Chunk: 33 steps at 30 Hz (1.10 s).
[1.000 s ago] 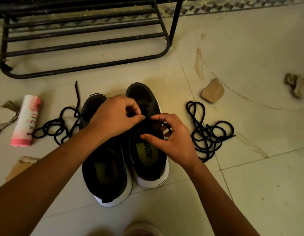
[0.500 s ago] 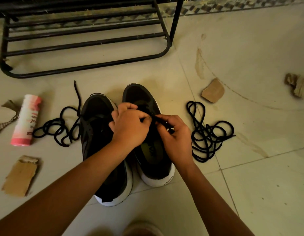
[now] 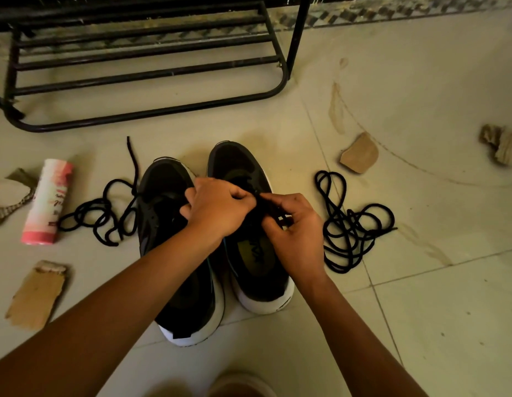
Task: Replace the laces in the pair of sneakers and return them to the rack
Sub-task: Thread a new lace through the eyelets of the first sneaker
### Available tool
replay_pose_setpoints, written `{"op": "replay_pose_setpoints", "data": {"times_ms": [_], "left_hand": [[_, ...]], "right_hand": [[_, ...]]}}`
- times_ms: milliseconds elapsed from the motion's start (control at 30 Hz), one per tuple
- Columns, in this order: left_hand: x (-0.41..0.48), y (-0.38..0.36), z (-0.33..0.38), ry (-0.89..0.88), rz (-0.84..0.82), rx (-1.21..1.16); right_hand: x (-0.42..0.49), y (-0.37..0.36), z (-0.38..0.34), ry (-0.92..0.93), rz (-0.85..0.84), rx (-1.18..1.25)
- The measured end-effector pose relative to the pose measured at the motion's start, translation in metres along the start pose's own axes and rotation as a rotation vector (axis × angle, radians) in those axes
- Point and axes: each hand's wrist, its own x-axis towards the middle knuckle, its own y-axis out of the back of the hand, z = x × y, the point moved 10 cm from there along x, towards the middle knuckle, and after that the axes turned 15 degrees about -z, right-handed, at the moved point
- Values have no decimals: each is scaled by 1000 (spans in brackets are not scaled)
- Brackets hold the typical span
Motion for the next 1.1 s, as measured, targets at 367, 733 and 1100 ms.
{"op": "replay_pose_setpoints", "data": {"times_ms": [367, 733, 1100], "left_hand": [[-11, 7, 31, -202, 204, 618], [-4, 6, 4, -73, 11, 119], [-13, -3, 35, -178, 170, 761]], "right_hand": [[-8, 2, -14, 51, 134, -304], [-8, 3, -12, 25, 146, -296], [-12, -5, -18, -2, 144, -319]]}}
